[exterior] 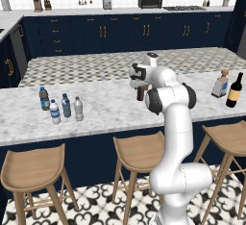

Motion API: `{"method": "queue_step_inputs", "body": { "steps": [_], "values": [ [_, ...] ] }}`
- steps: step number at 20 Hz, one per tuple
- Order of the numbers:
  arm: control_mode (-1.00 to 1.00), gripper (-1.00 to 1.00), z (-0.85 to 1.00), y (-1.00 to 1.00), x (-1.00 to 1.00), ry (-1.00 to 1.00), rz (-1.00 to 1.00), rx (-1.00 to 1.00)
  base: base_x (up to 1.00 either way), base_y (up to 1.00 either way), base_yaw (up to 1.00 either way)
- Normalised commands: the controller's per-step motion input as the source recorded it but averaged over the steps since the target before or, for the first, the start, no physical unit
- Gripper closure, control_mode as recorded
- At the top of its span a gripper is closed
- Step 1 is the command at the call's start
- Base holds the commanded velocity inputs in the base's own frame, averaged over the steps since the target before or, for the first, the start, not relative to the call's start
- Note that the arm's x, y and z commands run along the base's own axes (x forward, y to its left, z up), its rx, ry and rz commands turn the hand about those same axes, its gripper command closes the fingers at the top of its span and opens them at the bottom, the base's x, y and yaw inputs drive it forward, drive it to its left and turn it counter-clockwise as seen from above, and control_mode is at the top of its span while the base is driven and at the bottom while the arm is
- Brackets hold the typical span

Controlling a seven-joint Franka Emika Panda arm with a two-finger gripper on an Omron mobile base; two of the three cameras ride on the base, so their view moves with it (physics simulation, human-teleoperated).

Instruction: Move the plastic bottles in the middle to the plastics group, and the glass bottles in the middle to the glass group.

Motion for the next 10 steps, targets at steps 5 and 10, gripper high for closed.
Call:
{"method": "queue_step_inputs", "body": {
  "steps": [5, 10],
  "values": [
    [-1.0, -1.0, -0.17, 0.0, -0.04, -0.11, 0.02, 0.0, 0.0, 0.0, 0.0],
    [-1.0, -1.0, -0.1, 0.0, -0.01, -0.16, 0.03, 0.0, 0.0, 0.0, 0.0]
  ]
}}
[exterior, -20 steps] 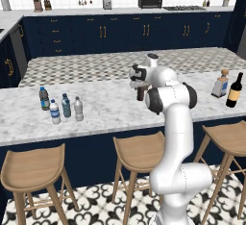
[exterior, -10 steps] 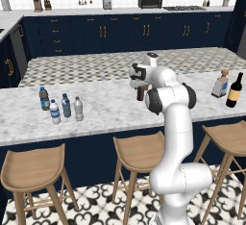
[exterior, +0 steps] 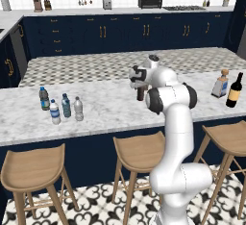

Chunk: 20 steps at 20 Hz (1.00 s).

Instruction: Move the plastic bottles in the middle to the plastics group, and the glass bottles in the middle to the glass group.

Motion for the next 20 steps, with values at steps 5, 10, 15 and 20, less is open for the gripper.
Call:
{"method": "queue_step_inputs", "body": {
  "steps": [5, 10, 15, 20],
  "values": [
    [-1.0, -1.0, -0.12, 0.0, -0.03, -0.09, 0.02, 0.0, 0.0, 0.0, 0.0],
    [-1.0, -1.0, 0.04, 0.0, -0.03, 0.01, 0.02, 0.0, 0.0, 0.0, 0.0],
    [-1.0, -1.0, 0.06, 0.0, 0.09, 0.06, 0.0, 0.0, 0.0, 0.0, 0.0],
    [-1.0, -1.0, 0.0, 0.0, 0.05, 0.0, 0.0, 0.0, 0.0, 0.0, 0.0]
  ]
}}
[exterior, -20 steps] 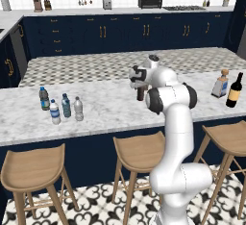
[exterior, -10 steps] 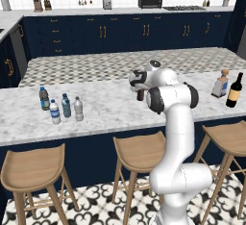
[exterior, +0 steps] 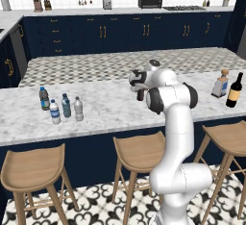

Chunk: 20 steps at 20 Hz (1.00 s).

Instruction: Move the plastic bottles in the middle to the plastics group, and the glass bottles in the middle to the glass group.

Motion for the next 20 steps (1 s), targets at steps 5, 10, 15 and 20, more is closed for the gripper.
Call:
{"method": "queue_step_inputs", "body": {
  "steps": [5, 10, 15, 20],
  "values": [
    [-1.0, -1.0, -0.01, 0.0, 0.06, 0.0, 0.0, 0.0, 0.0, 0.0, 0.0],
    [-1.0, -1.0, -0.11, 0.0, 0.0, -0.06, 0.0, 0.0, 0.0, 0.0, 0.0],
    [-1.0, -1.0, 0.0, 0.0, 0.0, -0.01, 0.0, 0.0, 0.0, 0.0, 0.0],
    [-1.0, 1.0, 0.0, 0.0, 0.0, 0.0, 0.0, 0.0, 0.0, 0.0, 0.0]
  ]
}}
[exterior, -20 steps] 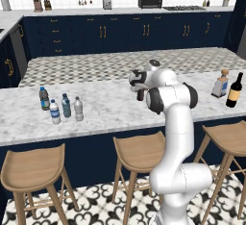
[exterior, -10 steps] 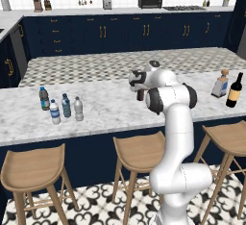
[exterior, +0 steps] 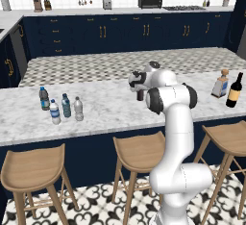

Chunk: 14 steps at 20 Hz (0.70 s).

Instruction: Move the plastic bottles in the middle to the plastics group, and the glass bottles in the middle to the glass group.

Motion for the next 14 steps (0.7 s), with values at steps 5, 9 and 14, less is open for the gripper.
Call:
{"method": "queue_step_inputs", "body": {
  "steps": [5, 9, 14],
  "values": [
    [-1.0, 1.0, 0.06, 0.0, 0.0, 0.0, 0.0, 0.0, 0.0, 0.0, 0.0],
    [-1.0, 1.0, 0.45, -0.09, -0.08, 0.0, 0.0, 0.01, 0.0, 0.0, 0.0],
    [-1.0, 1.0, 0.75, -0.38, -0.12, 0.01, -0.05, 0.08, 0.0, 0.0, 0.0]
  ]
}}
